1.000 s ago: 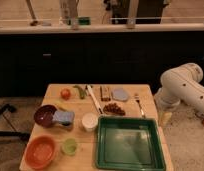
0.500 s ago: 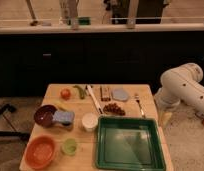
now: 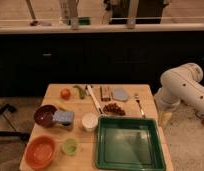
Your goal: Place sponge in red bowl
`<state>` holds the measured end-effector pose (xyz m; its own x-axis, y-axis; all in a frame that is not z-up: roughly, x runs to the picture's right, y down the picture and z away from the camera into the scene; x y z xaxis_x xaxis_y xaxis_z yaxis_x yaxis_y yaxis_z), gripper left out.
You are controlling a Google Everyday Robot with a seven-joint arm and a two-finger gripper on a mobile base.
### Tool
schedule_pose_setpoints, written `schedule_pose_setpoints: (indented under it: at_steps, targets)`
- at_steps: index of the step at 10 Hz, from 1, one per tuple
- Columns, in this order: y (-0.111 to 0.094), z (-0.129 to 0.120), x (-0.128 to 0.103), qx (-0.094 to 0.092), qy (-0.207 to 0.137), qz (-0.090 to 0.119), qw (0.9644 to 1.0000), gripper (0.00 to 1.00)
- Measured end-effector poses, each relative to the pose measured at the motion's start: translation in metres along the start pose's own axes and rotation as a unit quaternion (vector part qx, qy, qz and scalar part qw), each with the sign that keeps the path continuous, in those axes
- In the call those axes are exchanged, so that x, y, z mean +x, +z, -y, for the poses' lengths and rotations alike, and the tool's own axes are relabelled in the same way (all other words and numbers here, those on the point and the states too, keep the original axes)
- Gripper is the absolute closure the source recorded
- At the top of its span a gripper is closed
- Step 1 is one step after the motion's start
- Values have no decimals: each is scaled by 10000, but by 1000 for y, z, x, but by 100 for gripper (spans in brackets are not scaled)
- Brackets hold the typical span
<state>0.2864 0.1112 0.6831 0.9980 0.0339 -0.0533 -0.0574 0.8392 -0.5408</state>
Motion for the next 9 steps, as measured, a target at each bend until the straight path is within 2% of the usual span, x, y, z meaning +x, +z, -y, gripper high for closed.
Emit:
schedule_pose_setpoints:
  at_steps: [5,6,9]
  targets:
    - [0,-4,-5,41,111,55,9999,20]
    - [-1,-7,-16,57,125,87,9999,20]
    - [-7,-19,-69,95,13,285,9995,20]
